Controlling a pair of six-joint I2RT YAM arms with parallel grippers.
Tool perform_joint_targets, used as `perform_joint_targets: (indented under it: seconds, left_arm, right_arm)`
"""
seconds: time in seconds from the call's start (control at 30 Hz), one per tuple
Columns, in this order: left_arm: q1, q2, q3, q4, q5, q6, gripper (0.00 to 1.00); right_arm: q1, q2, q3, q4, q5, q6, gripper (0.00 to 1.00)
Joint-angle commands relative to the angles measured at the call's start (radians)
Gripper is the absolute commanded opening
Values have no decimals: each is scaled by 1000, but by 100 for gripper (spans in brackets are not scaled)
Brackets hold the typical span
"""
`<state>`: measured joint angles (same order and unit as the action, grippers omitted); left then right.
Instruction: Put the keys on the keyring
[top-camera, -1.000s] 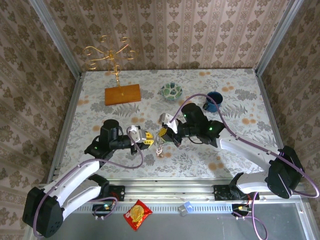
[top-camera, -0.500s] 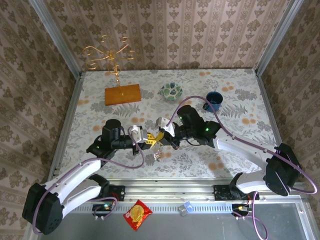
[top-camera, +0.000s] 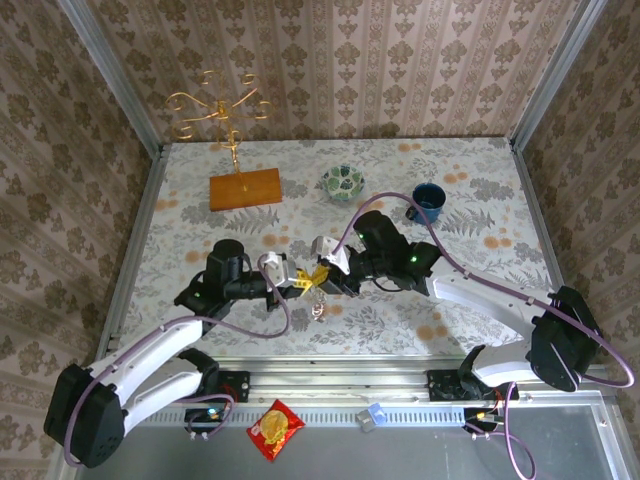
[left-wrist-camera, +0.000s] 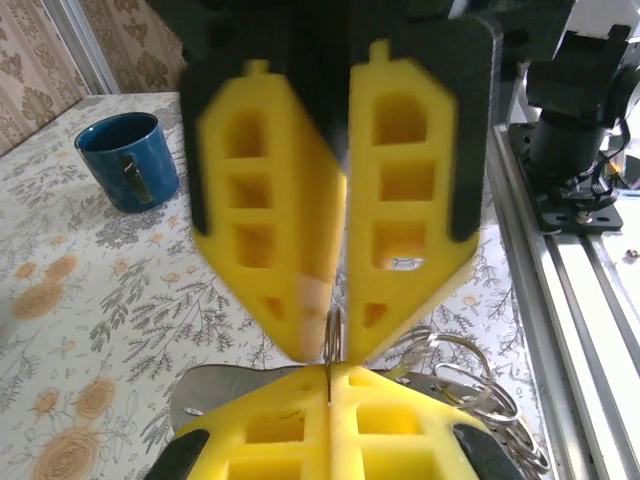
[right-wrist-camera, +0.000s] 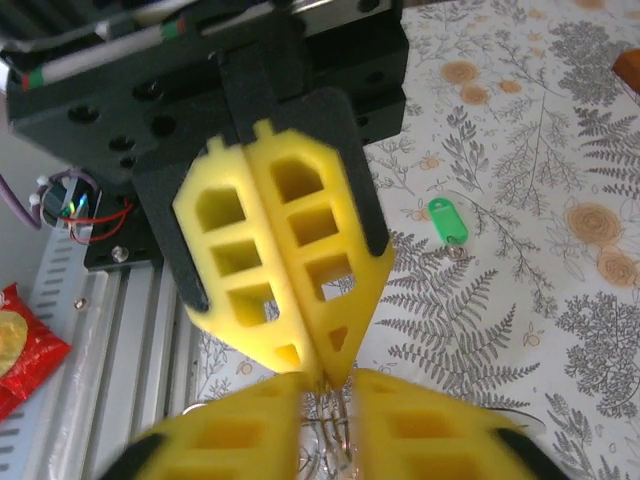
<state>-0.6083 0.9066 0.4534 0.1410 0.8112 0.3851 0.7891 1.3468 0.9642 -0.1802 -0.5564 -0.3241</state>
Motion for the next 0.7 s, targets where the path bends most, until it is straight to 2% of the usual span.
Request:
perform_joint_targets:
  seconds: [0.0, 0.07, 0.17, 0.37, 0.67]
  left_arm:
    - [-34, -35, -6, -11, -62, 83, 0]
    - [-51, -41, -6, -32, -101, 110, 0]
    - [-67, -49, -11, -22, -136, 121, 0]
    - [-92, -61, -1, -42, -192, 152, 0]
    - [-122, -68, 5, -61, -232, 169, 0]
  right_arm:
    - [9, -55, -5, 14, 25, -55, 39]
    - [3, -83, -21, -15, 66, -90, 44]
    - [-3, -124, -45, -55, 127, -163, 45]
    - [4, -141, -44, -137, 171, -292, 39]
    - [37, -84, -37, -96, 219, -301, 35]
